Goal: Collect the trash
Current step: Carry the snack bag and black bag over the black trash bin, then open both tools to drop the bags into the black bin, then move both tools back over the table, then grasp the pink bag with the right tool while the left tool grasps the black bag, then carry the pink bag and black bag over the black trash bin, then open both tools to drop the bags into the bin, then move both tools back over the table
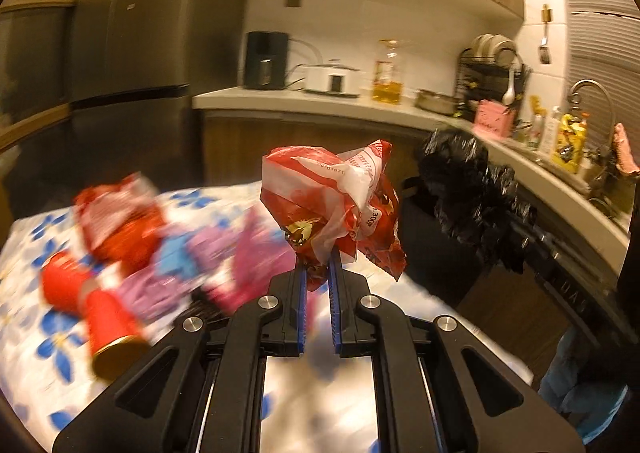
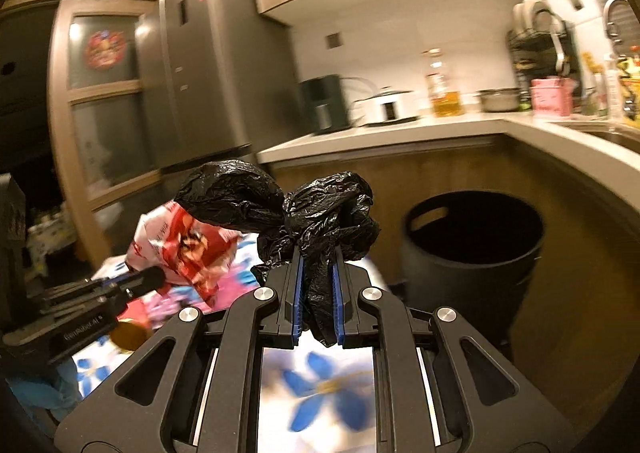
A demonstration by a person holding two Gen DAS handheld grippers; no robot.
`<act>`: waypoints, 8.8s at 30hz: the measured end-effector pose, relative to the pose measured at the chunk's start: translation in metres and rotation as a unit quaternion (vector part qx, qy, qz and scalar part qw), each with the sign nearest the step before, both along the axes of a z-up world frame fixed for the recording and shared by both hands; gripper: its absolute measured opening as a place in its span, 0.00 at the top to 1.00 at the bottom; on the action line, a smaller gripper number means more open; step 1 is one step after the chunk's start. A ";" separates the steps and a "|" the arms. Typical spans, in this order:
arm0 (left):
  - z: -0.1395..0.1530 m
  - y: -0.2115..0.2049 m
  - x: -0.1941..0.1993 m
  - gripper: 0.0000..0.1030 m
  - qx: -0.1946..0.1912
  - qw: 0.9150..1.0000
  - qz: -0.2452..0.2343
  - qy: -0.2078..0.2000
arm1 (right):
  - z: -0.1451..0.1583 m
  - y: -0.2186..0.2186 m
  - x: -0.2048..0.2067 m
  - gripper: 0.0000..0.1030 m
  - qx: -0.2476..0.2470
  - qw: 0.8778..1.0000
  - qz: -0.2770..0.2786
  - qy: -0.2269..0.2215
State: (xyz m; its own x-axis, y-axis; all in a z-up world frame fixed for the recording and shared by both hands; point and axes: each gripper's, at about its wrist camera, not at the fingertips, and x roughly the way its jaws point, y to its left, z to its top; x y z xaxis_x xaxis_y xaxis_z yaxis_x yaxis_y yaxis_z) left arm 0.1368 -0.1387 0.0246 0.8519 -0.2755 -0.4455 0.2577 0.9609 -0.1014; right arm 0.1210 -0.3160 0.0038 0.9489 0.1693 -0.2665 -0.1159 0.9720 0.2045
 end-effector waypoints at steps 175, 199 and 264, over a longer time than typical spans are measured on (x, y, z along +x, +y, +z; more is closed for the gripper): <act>-0.044 0.041 0.019 0.71 0.000 0.994 0.111 0.011 | -0.034 0.022 0.019 0.94 0.004 1.000 0.027 0.013; 0.018 -0.114 0.075 0.71 -0.031 0.995 -0.063 -0.066 | 0.004 -0.100 0.033 0.95 -0.005 0.992 -0.119 -0.036; -0.034 -0.084 0.085 0.09 -0.011 0.999 0.021 -0.029 | -0.022 -0.108 0.055 0.30 -0.024 0.989 -0.145 0.006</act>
